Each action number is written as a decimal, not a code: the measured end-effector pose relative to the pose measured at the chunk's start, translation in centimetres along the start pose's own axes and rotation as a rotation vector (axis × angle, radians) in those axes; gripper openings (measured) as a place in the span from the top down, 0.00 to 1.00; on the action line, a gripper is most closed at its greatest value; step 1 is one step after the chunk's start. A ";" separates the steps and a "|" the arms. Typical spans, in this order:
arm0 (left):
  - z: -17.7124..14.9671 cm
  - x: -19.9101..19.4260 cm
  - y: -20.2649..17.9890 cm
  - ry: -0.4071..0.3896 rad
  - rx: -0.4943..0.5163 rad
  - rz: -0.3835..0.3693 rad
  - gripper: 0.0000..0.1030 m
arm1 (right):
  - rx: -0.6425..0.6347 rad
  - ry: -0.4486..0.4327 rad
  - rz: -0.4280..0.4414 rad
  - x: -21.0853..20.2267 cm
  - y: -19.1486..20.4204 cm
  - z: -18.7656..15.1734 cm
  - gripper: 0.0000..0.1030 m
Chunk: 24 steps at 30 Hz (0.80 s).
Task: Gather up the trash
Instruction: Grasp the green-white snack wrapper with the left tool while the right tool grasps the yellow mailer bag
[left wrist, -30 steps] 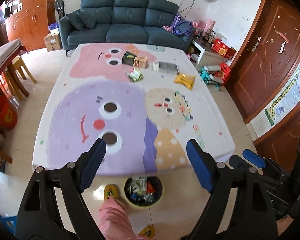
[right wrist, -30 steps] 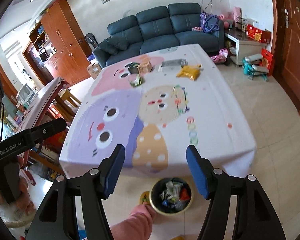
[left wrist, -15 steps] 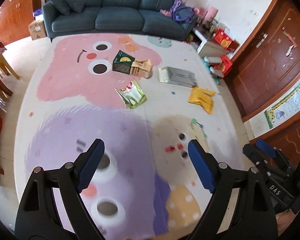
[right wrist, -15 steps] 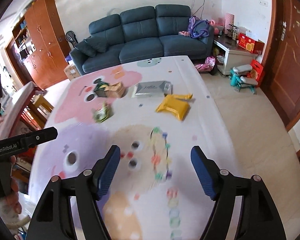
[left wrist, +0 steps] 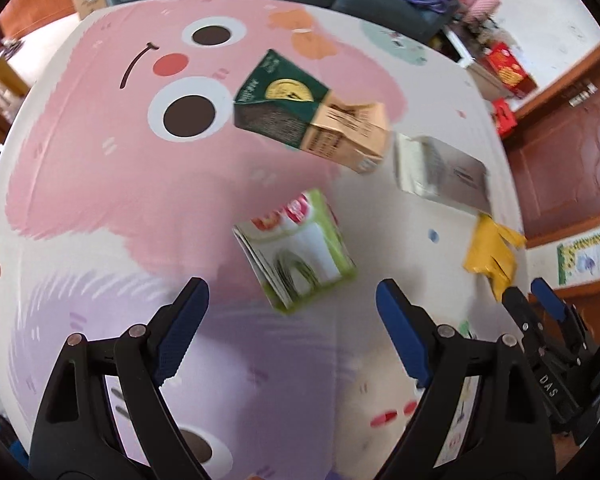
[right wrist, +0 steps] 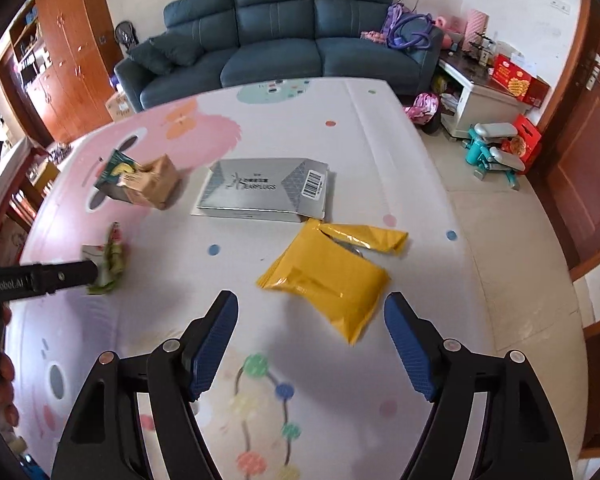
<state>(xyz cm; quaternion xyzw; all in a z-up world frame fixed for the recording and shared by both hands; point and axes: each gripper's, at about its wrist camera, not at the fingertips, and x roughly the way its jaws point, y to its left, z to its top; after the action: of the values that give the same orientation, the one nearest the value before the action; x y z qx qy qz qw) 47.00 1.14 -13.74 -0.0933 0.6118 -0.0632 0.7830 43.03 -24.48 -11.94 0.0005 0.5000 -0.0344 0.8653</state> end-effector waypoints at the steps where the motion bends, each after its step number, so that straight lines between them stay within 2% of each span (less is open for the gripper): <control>1: 0.3 0.4 0.0 0.002 -0.010 0.003 0.19 | -0.007 0.007 -0.002 0.5 0.0 0.1 0.25; 6: 1.1 1.9 -0.9 0.020 -0.024 0.010 0.19 | -0.034 0.056 -0.007 4.0 -0.8 1.0 0.25; 13: 1.6 3.2 -1.6 0.047 -0.045 0.031 0.19 | -0.009 0.089 0.015 6.3 -1.3 1.0 0.27; 15: 1.6 3.4 -1.7 0.038 -0.048 0.041 0.22 | -0.014 0.077 0.012 6.6 -1.3 1.1 0.32; 17: 1.5 3.3 -1.7 0.028 -0.040 0.057 0.31 | -0.020 0.073 0.008 6.7 -1.1 1.2 0.42; 19: 1.4 3.2 -1.5 0.021 -0.036 0.066 0.35 | -0.023 0.068 0.017 6.8 -1.0 1.5 0.61; 21: 1.3 3.1 -1.4 0.016 -0.027 0.074 0.41 | -0.023 0.072 0.032 6.7 -1.0 1.4 0.66; 23: 1.1 2.6 -1.0 0.008 -0.017 0.069 0.58 | -0.025 0.074 0.043 6.6 -0.8 1.3 0.73; 24: 1.1 2.5 -0.9 0.008 -0.016 0.061 0.58 | -0.027 0.072 0.051 6.6 -0.5 1.1 0.75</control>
<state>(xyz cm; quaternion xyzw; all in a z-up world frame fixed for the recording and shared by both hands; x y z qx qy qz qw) 48.66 -0.20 -15.67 -0.0804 0.6179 -0.0349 0.7814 47.26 -25.46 -17.06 0.0028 0.5312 -0.0056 0.8472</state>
